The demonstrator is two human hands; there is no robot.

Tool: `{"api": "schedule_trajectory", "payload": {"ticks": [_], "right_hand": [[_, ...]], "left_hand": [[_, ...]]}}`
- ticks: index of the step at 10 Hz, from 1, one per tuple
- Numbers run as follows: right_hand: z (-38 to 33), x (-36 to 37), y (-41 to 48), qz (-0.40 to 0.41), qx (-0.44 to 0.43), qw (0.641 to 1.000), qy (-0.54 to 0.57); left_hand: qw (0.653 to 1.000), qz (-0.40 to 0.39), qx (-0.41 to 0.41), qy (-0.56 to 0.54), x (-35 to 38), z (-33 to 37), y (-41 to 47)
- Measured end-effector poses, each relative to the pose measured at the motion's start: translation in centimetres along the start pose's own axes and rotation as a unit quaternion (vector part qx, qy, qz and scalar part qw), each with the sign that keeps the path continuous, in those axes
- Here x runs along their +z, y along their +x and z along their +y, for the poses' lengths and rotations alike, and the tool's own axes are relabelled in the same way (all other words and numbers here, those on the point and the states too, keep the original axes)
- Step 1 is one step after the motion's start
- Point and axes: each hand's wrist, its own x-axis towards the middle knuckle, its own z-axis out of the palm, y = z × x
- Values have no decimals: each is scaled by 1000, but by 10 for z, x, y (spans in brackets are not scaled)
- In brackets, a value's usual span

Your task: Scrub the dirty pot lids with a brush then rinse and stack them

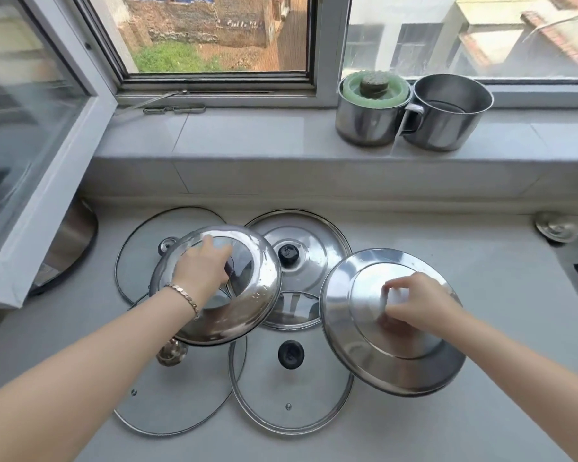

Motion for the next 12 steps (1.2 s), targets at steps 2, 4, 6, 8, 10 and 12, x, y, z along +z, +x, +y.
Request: {"api": "schedule_trajectory", "payload": {"ticks": [2, 4, 6, 8, 10, 12], "right_hand": [[-3, 1, 5, -2, 2, 1000, -2], [-4, 6, 8, -14, 4, 1000, -2], [21, 35, 28, 44, 40, 997, 43], [31, 60, 56, 28, 60, 996, 62], [33, 67, 60, 24, 57, 998, 4], [39, 44, 44, 2, 75, 997, -34]], "left_hand": [[999, 17, 11, -39, 18, 6, -1], [996, 44, 26, -75, 31, 5, 4], [1000, -14, -18, -8, 15, 17, -7], [996, 36, 15, -84, -10, 41, -16], [994, 18, 7, -105, -21, 56, -27], [990, -29, 11, -140, -30, 80, -34]]}}
